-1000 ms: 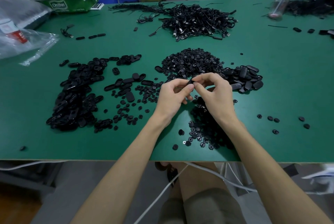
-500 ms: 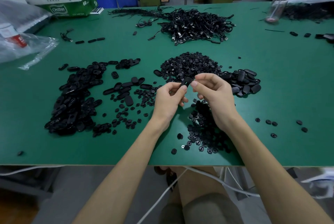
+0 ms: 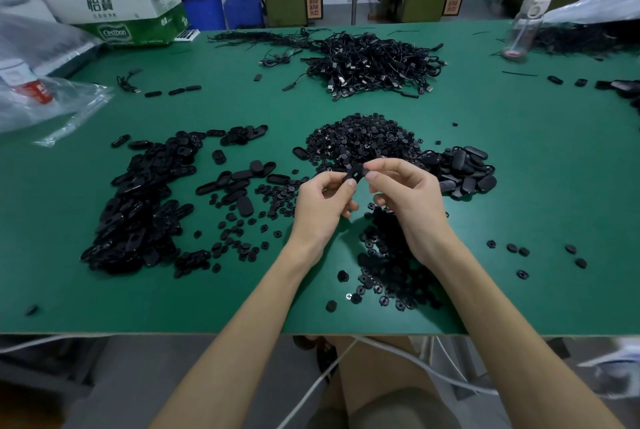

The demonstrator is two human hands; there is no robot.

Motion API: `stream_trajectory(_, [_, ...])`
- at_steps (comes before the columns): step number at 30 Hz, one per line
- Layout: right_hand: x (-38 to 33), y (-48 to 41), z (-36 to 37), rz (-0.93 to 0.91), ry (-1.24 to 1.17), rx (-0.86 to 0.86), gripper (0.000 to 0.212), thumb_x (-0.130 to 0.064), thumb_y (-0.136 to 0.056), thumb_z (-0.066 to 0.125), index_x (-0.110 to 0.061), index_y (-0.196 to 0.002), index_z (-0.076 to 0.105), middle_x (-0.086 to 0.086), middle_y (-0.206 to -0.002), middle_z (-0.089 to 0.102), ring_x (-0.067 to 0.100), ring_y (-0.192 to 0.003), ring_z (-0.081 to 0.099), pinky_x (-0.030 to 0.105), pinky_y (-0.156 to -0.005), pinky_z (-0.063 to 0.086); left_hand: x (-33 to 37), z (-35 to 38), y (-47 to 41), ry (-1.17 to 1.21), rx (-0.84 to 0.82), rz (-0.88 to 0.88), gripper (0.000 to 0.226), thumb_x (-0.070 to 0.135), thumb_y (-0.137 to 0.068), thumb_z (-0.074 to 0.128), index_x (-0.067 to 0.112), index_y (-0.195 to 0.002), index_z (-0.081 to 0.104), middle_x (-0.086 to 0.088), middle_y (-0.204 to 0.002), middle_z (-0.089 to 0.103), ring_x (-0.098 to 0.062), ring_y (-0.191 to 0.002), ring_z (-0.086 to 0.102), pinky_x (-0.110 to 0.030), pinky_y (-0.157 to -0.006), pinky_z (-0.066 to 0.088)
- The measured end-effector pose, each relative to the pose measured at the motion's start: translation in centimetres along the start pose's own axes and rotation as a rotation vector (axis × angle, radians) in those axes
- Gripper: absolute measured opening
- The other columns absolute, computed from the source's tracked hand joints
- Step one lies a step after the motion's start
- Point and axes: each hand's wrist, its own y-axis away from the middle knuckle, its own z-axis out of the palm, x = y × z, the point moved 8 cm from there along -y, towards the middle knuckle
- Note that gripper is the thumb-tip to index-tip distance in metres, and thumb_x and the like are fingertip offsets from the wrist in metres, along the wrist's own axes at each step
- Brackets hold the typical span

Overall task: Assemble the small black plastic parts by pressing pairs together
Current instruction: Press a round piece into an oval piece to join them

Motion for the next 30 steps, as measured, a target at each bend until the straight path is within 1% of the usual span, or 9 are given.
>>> stream_trajectory(3, [-0.5, 0.1, -0.8, -0.094, 0.171, 0.095, 0.012, -0.008, -0.093, 0.072, -0.018, -0.095, 0.078, -0.011, -0.078, 0.072, 0.001, -0.071, 0.06, 0.016, -0.066, 0.048, 0.0, 0.1, 0.0, -0.007, -0.008, 0.002, 0.008, 0.007, -0.1, 0.064, 0.009, -0.102, 0.072, -0.001, -0.072, 0.07, -0.004, -0.059, 0.063, -0.018, -0.059, 0.051])
stream_trajectory(7, [-1.0, 0.3, -0.9, -0.156, 0.373, 0.13, 0.015, -0.011, -0.093, 0.071, -0.024, -0.094, 0.078, -0.005, -0.086, 0.075, 0.01, -0.079, 0.065, 0.029, -0.078, 0.055, -0.2, 0.2, -0.1, -0.025, -0.01, 0.001, 0.014, 0.004, -0.1, 0.063, 0.002, -0.112, 0.071, -0.004, -0.076, 0.07, -0.004, -0.061, 0.064, -0.018, -0.059, 0.051])
stream_trajectory(9, [-1.2, 0.4, -0.5, -0.176, 0.438, 0.111, 0.014, -0.011, -0.094, 0.07, -0.023, -0.095, 0.078, -0.005, -0.089, 0.075, 0.014, -0.085, 0.068, 0.032, -0.084, 0.056, -0.2, 0.2, -0.1, -0.035, -0.017, 0.008, 0.015, 0.005, -0.1, 0.064, 0.002, -0.113, 0.072, -0.004, -0.079, 0.071, -0.007, -0.065, 0.066, -0.02, -0.06, 0.052])
stream_trajectory(11, [-1.5, 0.6, -0.1, -0.194, 0.496, 0.102, 0.012, -0.01, -0.094, 0.071, -0.02, -0.098, 0.077, -0.005, -0.091, 0.074, 0.013, -0.086, 0.068, 0.031, -0.084, 0.056, -0.1, 0.3, -0.1, -0.049, -0.03, 0.016, 0.014, 0.006, -0.099, 0.065, 0.004, -0.111, 0.072, -0.003, -0.08, 0.071, -0.007, -0.066, 0.067, -0.02, -0.06, 0.052])
stream_trajectory(16, [-2.2, 0.9, 0.2, -0.218, 0.529, 0.129, 0.012, -0.004, -0.092, 0.071, -0.011, -0.101, 0.07, -0.002, -0.092, 0.072, 0.011, -0.083, 0.066, 0.026, -0.081, 0.055, 0.0, 0.6, 0.0, -0.055, -0.055, 0.031, 0.016, 0.008, -0.098, 0.066, 0.023, -0.098, 0.072, 0.005, -0.076, 0.071, -0.006, -0.065, 0.067, -0.019, -0.06, 0.051])
stream_trajectory(21, [-2.3, 0.9, 0.3, -0.228, 0.553, 0.124, 0.011, -0.002, -0.091, 0.071, -0.01, -0.099, 0.07, -0.004, -0.091, 0.072, 0.009, -0.082, 0.065, 0.019, -0.078, 0.052, 0.0, 0.8, 0.1, -0.07, -0.072, 0.04, 0.014, 0.008, -0.099, 0.066, 0.021, -0.101, 0.073, 0.008, -0.076, 0.071, -0.005, -0.065, 0.066, -0.019, -0.06, 0.051])
stream_trajectory(24, [-2.2, 0.9, 0.4, -0.238, 0.585, 0.12, 0.01, -0.003, -0.091, 0.07, -0.012, -0.096, 0.07, -0.007, -0.09, 0.071, 0.008, -0.082, 0.065, 0.017, -0.076, 0.05, 0.0, 0.8, 0.0, -0.099, -0.074, 0.043, 0.013, 0.008, -0.099, 0.065, 0.015, -0.107, 0.074, 0.003, -0.082, 0.072, -0.006, -0.066, 0.066, -0.021, -0.061, 0.051])
stream_trajectory(27, [-2.2, 0.9, 0.4, -0.256, 0.611, 0.121, 0.011, -0.002, -0.091, 0.07, -0.012, -0.095, 0.07, -0.007, -0.09, 0.071, 0.009, -0.082, 0.065, 0.018, -0.076, 0.05, 0.1, 0.9, 0.0, -0.12, -0.086, 0.06, 0.018, 0.007, -0.099, 0.065, 0.024, -0.101, 0.072, 0.004, -0.081, 0.071, -0.006, -0.066, 0.067, -0.021, -0.06, 0.051])
stream_trajectory(30, [-2.2, 0.9, 0.3, -0.274, 0.623, 0.135, 0.012, -0.001, -0.09, 0.07, -0.012, -0.095, 0.07, -0.006, -0.09, 0.071, 0.008, -0.082, 0.064, 0.017, -0.076, 0.05, 0.2, 1.0, 0.1, -0.141, -0.099, 0.072, 0.018, 0.008, -0.099, 0.065, 0.024, -0.1, 0.072, 0.004, -0.082, 0.072, -0.006, -0.067, 0.068, -0.023, -0.06, 0.052])
